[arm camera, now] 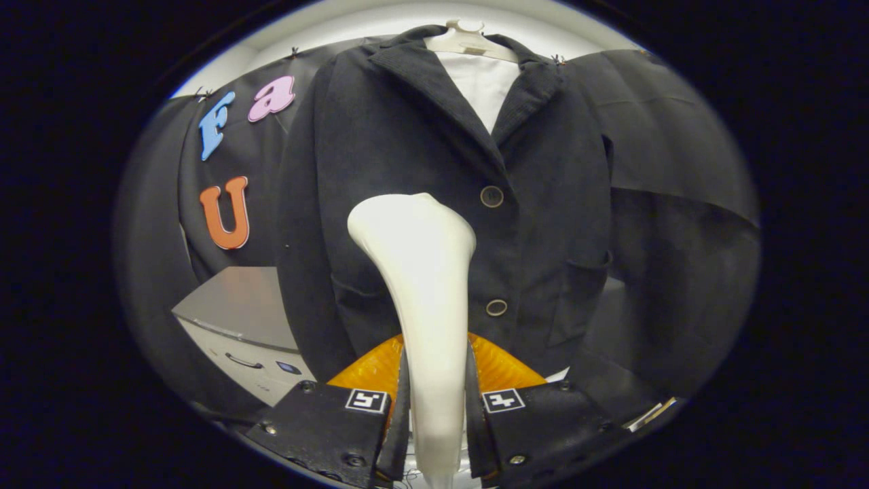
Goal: Iron the clothes twice with a garment steamer, once on the left side and once on the right side.
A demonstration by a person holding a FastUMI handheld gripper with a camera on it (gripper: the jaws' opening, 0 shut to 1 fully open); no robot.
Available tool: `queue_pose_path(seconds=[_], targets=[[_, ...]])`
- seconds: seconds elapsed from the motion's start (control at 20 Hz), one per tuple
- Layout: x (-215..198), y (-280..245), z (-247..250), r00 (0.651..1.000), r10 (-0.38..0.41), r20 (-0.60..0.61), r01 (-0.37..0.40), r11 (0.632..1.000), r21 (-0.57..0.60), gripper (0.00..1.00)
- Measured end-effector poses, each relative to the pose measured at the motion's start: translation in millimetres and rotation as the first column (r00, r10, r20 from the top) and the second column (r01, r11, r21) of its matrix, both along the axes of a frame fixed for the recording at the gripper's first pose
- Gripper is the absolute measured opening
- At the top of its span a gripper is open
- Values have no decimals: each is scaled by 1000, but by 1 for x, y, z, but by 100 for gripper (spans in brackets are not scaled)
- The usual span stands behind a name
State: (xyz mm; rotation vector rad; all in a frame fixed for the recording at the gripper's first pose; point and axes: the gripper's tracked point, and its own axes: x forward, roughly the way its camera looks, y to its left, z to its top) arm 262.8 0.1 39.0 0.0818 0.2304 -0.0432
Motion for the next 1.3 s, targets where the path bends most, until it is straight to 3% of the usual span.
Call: queue_pose_path(seconds=[0.7, 1.3], targets=[[3, 2, -74, 997, 21, -78, -20, 1000, 9, 38], [-15, 11, -188, 970, 6, -241, -12, 1000, -23, 38]])
